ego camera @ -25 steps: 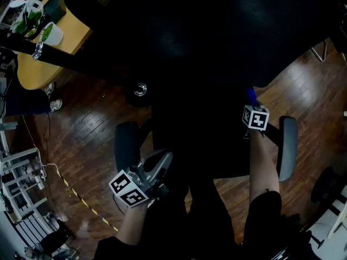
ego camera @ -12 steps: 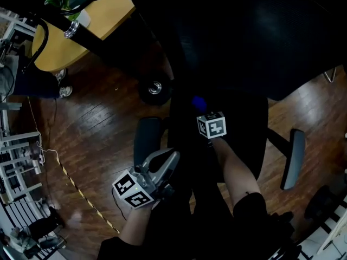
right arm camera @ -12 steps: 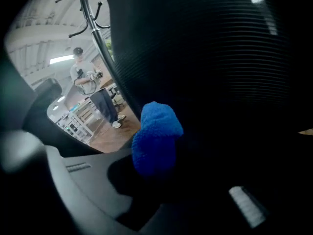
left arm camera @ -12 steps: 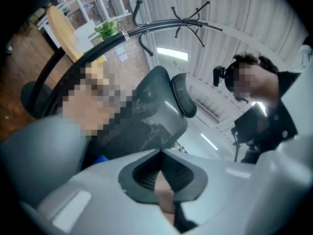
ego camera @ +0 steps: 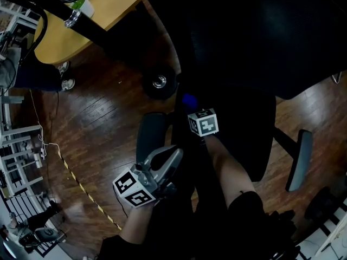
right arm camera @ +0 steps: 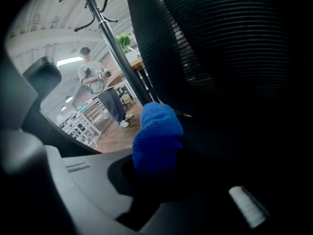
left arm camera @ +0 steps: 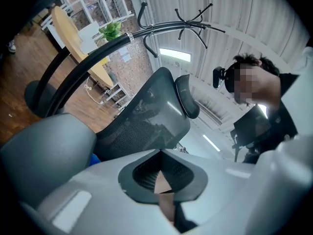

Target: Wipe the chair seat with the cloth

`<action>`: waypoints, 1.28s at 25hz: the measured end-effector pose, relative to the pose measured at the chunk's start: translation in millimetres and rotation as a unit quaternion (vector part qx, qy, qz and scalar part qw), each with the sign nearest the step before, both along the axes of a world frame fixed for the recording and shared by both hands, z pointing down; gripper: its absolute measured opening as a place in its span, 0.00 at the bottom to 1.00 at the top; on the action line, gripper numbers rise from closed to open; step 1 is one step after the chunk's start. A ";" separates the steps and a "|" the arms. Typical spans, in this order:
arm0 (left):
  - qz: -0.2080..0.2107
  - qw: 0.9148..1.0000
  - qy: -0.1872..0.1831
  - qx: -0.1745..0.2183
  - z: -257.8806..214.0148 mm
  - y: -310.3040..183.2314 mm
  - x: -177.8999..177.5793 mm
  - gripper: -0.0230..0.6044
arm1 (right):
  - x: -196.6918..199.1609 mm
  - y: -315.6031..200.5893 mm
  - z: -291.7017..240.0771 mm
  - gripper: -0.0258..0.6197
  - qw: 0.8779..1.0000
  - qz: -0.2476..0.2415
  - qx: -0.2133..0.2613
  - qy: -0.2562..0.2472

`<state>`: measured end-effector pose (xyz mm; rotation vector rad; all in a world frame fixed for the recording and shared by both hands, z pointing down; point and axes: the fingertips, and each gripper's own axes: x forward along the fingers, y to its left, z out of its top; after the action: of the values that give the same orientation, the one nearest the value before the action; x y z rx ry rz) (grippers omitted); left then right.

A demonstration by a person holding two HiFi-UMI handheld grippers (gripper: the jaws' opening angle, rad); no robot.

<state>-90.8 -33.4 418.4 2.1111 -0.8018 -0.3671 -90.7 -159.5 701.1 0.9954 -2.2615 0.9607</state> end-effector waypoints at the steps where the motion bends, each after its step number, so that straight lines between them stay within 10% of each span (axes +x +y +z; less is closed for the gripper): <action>1: 0.002 1.000 -0.002 -0.001 1.4 -0.2 0.9 0.02 | 5.3 -0.6 2.4 0.09 1.000 0.001 0.003 0.011; 22: 0.027 0.998 -0.045 -0.016 18.0 -8.7 25.0 0.02 | 371.2 38.6 6.5 0.09 0.952 0.245 -0.018 0.184; 32: 0.029 0.999 -0.043 -0.011 14.0 -4.7 39.0 0.02 | 407.8 49.7 -1.5 0.09 0.948 0.265 -0.004 0.179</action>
<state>-51.8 -38.2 432.4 2.1364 -0.7878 -0.2376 317.1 -109.7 699.6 1.6733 -1.7191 0.8967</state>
